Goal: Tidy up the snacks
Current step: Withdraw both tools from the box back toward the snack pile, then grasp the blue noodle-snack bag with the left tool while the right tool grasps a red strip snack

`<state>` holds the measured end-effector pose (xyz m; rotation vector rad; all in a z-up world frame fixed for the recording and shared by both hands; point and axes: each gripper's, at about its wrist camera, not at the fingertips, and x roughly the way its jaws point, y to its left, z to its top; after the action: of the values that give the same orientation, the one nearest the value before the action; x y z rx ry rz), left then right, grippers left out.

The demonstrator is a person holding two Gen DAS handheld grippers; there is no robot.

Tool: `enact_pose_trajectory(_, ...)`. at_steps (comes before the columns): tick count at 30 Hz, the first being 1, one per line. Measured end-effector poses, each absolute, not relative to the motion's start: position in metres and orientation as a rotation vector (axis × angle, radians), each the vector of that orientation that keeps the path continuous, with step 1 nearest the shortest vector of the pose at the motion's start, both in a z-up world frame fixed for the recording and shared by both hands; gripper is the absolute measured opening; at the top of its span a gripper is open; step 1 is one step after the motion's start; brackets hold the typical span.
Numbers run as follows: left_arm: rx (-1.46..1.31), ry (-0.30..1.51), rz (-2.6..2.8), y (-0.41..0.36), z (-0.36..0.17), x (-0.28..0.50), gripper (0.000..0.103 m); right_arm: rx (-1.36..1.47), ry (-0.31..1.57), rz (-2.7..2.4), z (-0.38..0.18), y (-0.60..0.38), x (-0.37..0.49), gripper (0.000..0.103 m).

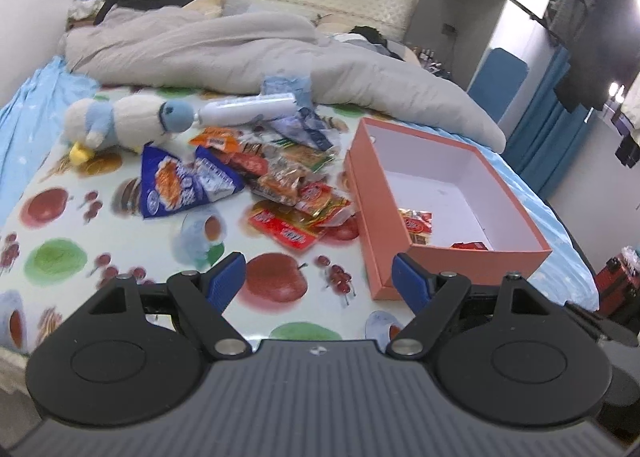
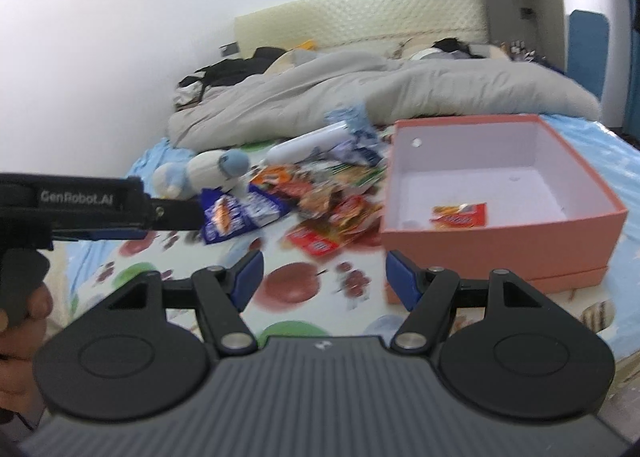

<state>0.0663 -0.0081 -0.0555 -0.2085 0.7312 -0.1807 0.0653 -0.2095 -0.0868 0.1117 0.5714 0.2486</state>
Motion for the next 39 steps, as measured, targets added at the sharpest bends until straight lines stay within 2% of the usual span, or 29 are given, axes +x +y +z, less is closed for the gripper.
enact_pose_trajectory(12,-0.243,0.774,-0.152,0.008,-0.073,0.066,0.084,0.066,0.596,0.277,-0.098,-0.189,0.075,0.07)
enact_pose_trajectory(39,-0.301,0.876,-0.064,0.061,-0.138,0.181,0.084,-0.009,0.677,0.366,-0.123,-0.126,0.156,0.07)
